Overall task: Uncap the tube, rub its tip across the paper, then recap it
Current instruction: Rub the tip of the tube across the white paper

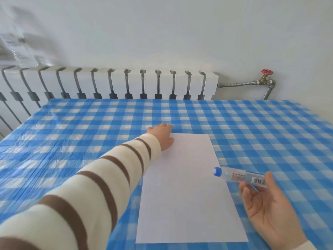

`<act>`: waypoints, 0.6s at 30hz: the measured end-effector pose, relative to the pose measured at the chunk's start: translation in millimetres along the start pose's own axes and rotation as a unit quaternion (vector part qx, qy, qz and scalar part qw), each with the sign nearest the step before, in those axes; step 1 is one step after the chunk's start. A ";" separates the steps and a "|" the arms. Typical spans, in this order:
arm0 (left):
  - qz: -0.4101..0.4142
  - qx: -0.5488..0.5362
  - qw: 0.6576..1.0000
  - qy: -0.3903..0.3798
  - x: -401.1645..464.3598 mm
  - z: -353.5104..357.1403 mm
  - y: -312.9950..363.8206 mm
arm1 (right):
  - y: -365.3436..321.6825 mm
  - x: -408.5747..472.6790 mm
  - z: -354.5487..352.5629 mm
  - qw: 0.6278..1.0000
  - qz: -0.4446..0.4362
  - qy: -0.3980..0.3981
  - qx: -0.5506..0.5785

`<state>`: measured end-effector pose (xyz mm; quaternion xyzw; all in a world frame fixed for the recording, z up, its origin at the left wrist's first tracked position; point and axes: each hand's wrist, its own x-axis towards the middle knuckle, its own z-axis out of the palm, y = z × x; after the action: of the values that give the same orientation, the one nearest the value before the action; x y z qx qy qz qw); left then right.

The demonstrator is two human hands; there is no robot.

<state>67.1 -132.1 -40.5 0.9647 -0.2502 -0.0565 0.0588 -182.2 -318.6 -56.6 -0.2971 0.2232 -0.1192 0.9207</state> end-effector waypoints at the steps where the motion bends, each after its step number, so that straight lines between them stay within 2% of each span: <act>1: -0.001 0.006 1.000 -0.004 2.7 1.0 0.4 | -0.2 0.8 -0.3 1.000 0.001 0.000 0.002; 18: 0.012 -0.027 1.000 0.007 13.7 -5.1 -3.6 | -1.8 -0.2 -0.7 1.000 -0.005 0.010 0.002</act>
<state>81.3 -135.3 -37.1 0.9601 -0.2600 -0.0554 0.0871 -182.9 -320.3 -55.9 -0.2950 0.2305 -0.1269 0.9185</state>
